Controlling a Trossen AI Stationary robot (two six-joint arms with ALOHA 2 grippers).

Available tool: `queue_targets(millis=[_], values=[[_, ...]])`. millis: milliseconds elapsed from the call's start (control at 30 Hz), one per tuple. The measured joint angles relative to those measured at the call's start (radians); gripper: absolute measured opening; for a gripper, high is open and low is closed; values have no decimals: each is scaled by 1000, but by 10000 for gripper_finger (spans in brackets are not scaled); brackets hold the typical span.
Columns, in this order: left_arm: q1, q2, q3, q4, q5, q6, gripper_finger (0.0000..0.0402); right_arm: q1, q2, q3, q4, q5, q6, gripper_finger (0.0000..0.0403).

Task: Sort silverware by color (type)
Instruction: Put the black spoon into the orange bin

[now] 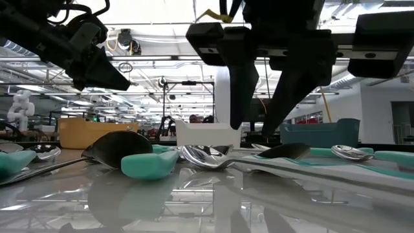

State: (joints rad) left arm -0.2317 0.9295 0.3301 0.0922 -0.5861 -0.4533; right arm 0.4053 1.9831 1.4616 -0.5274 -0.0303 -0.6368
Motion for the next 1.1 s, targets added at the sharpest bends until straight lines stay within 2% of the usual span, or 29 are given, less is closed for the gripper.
queue_targets(millis=[200,767,1100], values=[[0,0,0,1,0,3,83,-8,2,0,4,-30,-68,129],[0,0,0,11,0,-2,83,-42,45,0,-36,-24,-218,129],[0,0,0,8,0,3,83,-64,77,4,-64,-24,-228,95]])
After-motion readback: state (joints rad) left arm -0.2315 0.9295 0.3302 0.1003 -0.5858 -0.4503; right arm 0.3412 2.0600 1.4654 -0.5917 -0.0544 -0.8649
